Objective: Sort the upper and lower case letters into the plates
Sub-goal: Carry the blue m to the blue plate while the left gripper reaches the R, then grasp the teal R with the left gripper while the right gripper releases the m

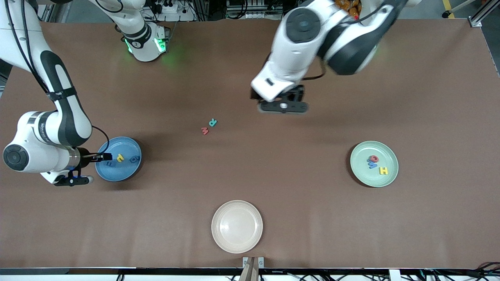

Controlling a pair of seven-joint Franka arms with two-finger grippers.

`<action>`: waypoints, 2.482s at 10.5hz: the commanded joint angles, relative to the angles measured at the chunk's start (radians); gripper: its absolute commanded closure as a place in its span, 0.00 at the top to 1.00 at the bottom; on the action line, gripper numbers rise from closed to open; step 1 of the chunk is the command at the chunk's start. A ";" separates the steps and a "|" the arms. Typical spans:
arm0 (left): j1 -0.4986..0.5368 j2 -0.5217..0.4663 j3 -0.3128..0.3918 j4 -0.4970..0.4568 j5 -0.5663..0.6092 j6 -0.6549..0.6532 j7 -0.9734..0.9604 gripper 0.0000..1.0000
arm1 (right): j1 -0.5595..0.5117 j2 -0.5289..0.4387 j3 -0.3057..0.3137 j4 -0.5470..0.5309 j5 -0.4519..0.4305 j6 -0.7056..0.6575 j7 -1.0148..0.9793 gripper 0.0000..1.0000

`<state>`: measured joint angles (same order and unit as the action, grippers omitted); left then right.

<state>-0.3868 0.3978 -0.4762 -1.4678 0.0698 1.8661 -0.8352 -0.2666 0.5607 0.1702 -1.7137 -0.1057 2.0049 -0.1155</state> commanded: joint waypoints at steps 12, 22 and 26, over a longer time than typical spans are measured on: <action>-0.503 0.453 0.294 0.184 0.117 0.439 0.158 1.00 | -0.012 0.021 0.022 0.009 0.004 0.060 0.056 1.00; -0.541 0.602 0.292 0.218 0.114 0.599 0.301 1.00 | -0.029 0.048 0.017 0.003 0.001 0.063 0.062 1.00; -0.558 0.602 0.294 0.216 0.116 0.599 0.317 0.86 | -0.022 0.048 0.017 0.006 0.001 0.061 0.062 1.00</action>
<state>-0.9324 0.9810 -0.1921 -1.2837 0.1666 2.4575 -0.5390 -0.2797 0.6110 0.1737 -1.7102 -0.1043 2.0710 -0.0664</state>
